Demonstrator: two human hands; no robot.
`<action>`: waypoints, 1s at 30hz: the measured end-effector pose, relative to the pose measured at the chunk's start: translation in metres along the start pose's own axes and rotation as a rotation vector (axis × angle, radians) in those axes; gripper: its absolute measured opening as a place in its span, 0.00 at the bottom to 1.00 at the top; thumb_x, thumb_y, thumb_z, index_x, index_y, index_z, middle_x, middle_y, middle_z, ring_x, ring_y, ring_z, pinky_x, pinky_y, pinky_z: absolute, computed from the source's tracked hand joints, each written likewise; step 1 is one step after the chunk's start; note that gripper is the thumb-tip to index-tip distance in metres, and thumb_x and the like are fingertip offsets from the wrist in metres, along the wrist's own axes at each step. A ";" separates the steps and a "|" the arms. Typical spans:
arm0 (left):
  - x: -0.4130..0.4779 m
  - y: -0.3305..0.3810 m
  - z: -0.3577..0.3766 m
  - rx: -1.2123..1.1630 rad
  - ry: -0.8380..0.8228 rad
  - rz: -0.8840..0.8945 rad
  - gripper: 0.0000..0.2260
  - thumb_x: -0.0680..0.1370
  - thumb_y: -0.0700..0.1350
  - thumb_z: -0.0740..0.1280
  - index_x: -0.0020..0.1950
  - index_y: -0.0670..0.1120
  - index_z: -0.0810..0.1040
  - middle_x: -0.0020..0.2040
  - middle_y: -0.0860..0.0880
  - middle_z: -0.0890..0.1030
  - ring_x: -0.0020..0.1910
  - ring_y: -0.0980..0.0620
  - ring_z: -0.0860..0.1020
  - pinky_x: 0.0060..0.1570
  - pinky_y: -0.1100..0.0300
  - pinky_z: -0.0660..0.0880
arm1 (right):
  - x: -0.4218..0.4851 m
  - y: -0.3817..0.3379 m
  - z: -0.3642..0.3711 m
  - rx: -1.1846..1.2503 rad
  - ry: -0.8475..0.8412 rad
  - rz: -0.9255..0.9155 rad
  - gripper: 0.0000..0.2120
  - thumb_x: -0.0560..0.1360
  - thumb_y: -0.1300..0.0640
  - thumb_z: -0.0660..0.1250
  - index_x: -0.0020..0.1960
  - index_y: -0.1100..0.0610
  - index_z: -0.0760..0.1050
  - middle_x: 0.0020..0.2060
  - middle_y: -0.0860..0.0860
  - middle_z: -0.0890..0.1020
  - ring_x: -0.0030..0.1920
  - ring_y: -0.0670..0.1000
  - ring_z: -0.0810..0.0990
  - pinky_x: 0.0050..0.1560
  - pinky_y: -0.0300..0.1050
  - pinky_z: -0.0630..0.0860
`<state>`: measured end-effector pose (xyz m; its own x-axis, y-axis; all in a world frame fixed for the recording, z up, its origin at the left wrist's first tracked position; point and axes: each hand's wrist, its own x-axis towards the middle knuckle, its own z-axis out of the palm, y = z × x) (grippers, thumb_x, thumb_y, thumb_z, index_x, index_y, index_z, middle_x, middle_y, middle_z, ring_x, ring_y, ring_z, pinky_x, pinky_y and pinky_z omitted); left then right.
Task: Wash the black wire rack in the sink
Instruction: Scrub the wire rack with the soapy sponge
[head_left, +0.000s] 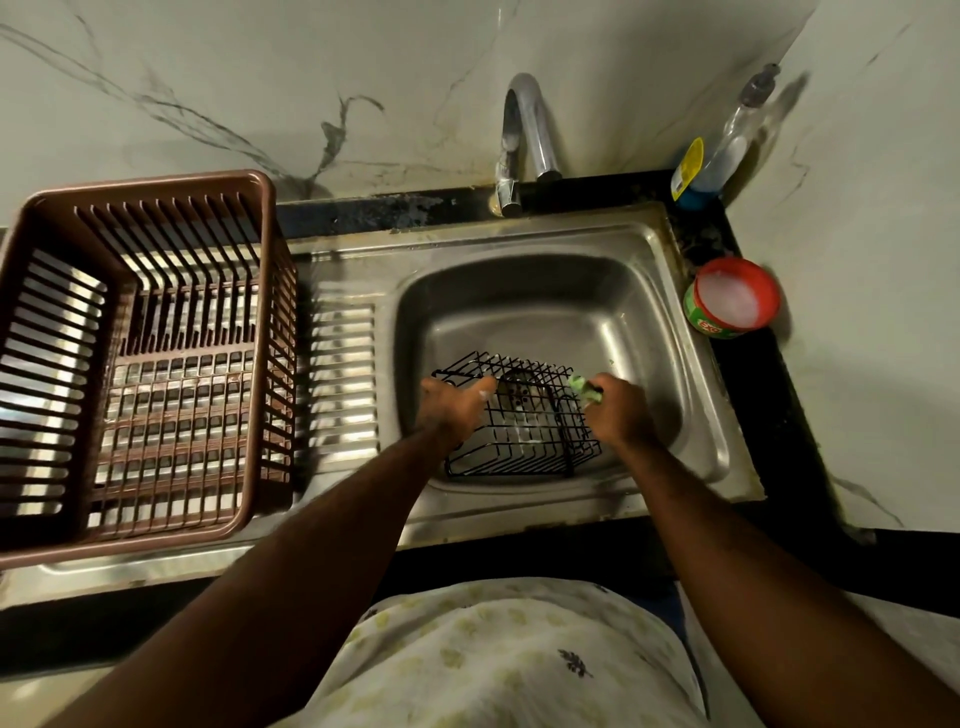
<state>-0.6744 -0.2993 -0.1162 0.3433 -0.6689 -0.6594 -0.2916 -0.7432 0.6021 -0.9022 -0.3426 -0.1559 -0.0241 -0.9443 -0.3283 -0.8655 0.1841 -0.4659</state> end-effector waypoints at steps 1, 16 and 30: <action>0.001 0.000 0.001 -0.004 0.003 -0.003 0.48 0.77 0.63 0.68 0.78 0.29 0.50 0.68 0.37 0.72 0.61 0.44 0.75 0.60 0.49 0.77 | -0.004 -0.002 0.006 0.004 -0.042 -0.021 0.12 0.74 0.65 0.69 0.56 0.58 0.82 0.52 0.58 0.85 0.51 0.60 0.82 0.45 0.40 0.70; -0.002 0.009 -0.007 -0.009 -0.023 -0.051 0.46 0.70 0.64 0.70 0.74 0.35 0.57 0.63 0.38 0.76 0.48 0.46 0.80 0.46 0.51 0.81 | -0.065 -0.068 0.040 -0.150 0.086 -0.614 0.13 0.75 0.64 0.60 0.54 0.58 0.82 0.49 0.55 0.83 0.40 0.57 0.82 0.33 0.49 0.81; -0.002 0.004 0.003 -0.001 0.015 -0.069 0.21 0.80 0.54 0.69 0.51 0.35 0.68 0.40 0.50 0.68 0.35 0.56 0.65 0.37 0.59 0.69 | 0.000 0.001 0.010 -0.252 0.020 0.007 0.10 0.76 0.68 0.66 0.53 0.59 0.82 0.51 0.58 0.85 0.53 0.57 0.83 0.52 0.48 0.81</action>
<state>-0.6787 -0.3004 -0.1138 0.3756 -0.6161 -0.6923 -0.2665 -0.7873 0.5561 -0.8974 -0.3395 -0.1647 -0.0384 -0.9487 -0.3138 -0.9625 0.1196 -0.2436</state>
